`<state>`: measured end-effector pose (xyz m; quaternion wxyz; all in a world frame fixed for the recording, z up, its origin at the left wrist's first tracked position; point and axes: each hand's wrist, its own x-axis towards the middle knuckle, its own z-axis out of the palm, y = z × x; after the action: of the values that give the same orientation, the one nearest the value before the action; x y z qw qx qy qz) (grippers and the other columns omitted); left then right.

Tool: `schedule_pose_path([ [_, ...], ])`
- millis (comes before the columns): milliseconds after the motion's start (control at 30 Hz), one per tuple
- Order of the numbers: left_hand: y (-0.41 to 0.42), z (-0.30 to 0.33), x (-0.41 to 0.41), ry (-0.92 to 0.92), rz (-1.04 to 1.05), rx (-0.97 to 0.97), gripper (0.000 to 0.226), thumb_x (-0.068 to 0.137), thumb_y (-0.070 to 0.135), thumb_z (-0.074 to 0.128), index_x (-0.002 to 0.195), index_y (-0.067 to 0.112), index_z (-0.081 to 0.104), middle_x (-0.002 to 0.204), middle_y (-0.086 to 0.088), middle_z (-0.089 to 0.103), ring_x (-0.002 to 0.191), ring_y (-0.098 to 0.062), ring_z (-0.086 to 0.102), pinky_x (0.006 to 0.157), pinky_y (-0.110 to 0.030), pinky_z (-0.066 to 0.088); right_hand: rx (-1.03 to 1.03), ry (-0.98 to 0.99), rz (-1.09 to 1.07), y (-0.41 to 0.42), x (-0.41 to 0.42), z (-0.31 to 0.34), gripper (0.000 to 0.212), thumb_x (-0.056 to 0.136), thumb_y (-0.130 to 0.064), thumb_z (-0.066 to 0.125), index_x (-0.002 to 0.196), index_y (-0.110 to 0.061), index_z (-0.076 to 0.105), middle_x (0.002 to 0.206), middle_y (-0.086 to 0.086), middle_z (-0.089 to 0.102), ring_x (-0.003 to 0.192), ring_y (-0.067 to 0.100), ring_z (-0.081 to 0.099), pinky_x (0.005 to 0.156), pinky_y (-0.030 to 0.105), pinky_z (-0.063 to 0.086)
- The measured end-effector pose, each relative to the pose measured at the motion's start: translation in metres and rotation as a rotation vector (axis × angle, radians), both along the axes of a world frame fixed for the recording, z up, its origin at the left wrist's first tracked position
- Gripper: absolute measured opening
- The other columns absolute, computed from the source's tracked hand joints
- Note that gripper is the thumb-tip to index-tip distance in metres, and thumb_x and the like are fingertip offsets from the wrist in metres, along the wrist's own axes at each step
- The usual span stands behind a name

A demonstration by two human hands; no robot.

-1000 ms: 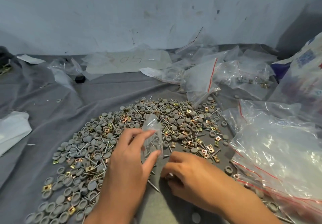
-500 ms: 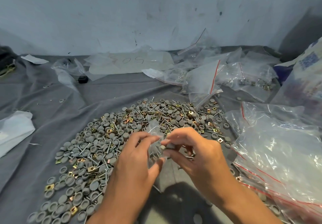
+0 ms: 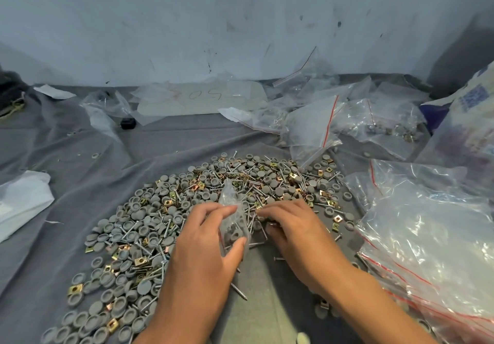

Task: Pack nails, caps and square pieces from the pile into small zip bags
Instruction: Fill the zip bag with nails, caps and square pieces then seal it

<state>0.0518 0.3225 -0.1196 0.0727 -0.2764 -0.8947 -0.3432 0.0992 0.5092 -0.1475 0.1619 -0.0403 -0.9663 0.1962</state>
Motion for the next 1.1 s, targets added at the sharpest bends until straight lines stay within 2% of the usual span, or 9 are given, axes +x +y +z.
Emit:
schedule_pose_path([
  [133, -0.001, 0.000, 0.000, -0.001, 0.000, -0.015, 0.054, 0.080, 0.042, 0.071, 0.132, 0.038, 0.057, 0.118, 0.029, 0.043, 0.108, 0.015, 0.043, 0.078, 0.000, 0.031, 0.115, -0.074, 0.004, -0.007, -0.006, -0.005, 0.036, 0.098, -0.044, 0.057, 0.133, -0.036, 0.057, 0.133, -0.017, 0.056, 0.122, 0.015, 0.043, 0.101, 0.035, 0.038],
  [367, -0.001, 0.001, 0.000, -0.012, 0.004, -0.038, 0.056, 0.080, 0.045, 0.069, 0.133, 0.041, 0.054, 0.117, 0.031, 0.041, 0.105, 0.016, 0.044, 0.075, 0.001, 0.031, 0.133, -0.059, 0.017, -0.005, -0.007, -0.005, 0.018, 0.099, -0.047, 0.052, 0.108, -0.032, 0.056, 0.107, -0.013, 0.058, 0.100, 0.014, 0.046, 0.086, 0.033, 0.041],
  [433, 0.000, 0.001, 0.001, -0.021, 0.006, -0.052, 0.055, 0.080, 0.046, 0.069, 0.133, 0.042, 0.053, 0.117, 0.032, 0.041, 0.103, 0.016, 0.046, 0.076, 0.001, 0.030, -0.008, 0.039, 0.035, -0.004, -0.006, 0.001, 0.012, 0.099, -0.038, 0.059, 0.105, -0.027, 0.060, 0.099, -0.014, 0.061, 0.092, 0.009, 0.050, 0.081, 0.032, 0.046],
  [533, 0.002, 0.001, 0.003, -0.037, -0.010, -0.065, 0.055, 0.081, 0.046, 0.069, 0.133, 0.043, 0.052, 0.119, 0.032, 0.039, 0.099, 0.014, 0.048, 0.076, -0.005, 0.034, -0.329, 0.319, 0.078, -0.009, -0.003, 0.017, 0.009, 0.095, -0.023, 0.069, 0.103, -0.022, 0.065, 0.091, -0.017, 0.063, 0.084, 0.001, 0.060, 0.073, 0.013, 0.045],
  [600, 0.003, 0.002, 0.004, -0.046, -0.020, -0.076, 0.057, 0.080, 0.048, 0.067, 0.134, 0.045, 0.049, 0.119, 0.035, 0.036, 0.098, 0.018, 0.045, 0.073, -0.002, 0.032, -0.342, 0.477, 0.158, -0.017, 0.000, 0.024, 0.014, 0.094, -0.023, 0.070, 0.107, -0.019, 0.066, 0.095, -0.016, 0.065, 0.084, -0.002, 0.062, 0.074, 0.010, 0.048],
  [667, 0.004, 0.001, 0.005, -0.053, -0.027, -0.083, 0.058, 0.079, 0.042, 0.072, 0.133, 0.044, 0.049, 0.118, 0.036, 0.033, 0.100, 0.023, 0.041, 0.070, 0.002, 0.033, -0.272, 0.525, 0.212, -0.024, 0.002, 0.025, 0.019, 0.093, -0.029, 0.069, 0.107, -0.017, 0.069, 0.099, -0.015, 0.067, 0.088, -0.001, 0.062, 0.075, 0.017, 0.053],
  [767, 0.004, -0.002, 0.003, -0.062, -0.027, -0.070, 0.058, 0.078, 0.023, 0.078, 0.129, 0.039, 0.056, 0.116, 0.033, 0.037, 0.107, 0.022, 0.040, 0.071, 0.001, 0.036, -0.154, 0.460, 0.205, -0.028, 0.004, 0.017, 0.020, 0.089, -0.031, 0.074, 0.103, -0.017, 0.075, 0.107, -0.011, 0.071, 0.096, 0.007, 0.060, 0.083, 0.024, 0.052],
  [967, 0.004, -0.002, 0.002, -0.038, -0.019, -0.044, 0.055, 0.082, 0.042, 0.070, 0.134, 0.044, 0.051, 0.119, 0.033, 0.040, 0.106, 0.023, 0.039, 0.077, 0.001, 0.030, -0.102, 0.372, 0.018, -0.003, 0.000, 0.013, 0.017, 0.096, -0.033, 0.063, 0.108, -0.025, 0.071, 0.106, -0.013, 0.062, 0.101, 0.009, 0.054, 0.087, 0.024, 0.047],
  [1100, 0.005, -0.004, 0.002, -0.053, -0.010, -0.063, 0.058, 0.081, 0.048, 0.065, 0.135, 0.048, 0.046, 0.118, 0.037, 0.035, 0.105, 0.028, 0.036, 0.075, 0.002, 0.029, 0.035, -0.043, -0.095, 0.030, -0.001, 0.003, 0.034, 0.093, -0.045, 0.064, 0.127, -0.042, 0.062, 0.122, -0.018, 0.058, 0.115, 0.007, 0.046, 0.099, 0.029, 0.043],
])
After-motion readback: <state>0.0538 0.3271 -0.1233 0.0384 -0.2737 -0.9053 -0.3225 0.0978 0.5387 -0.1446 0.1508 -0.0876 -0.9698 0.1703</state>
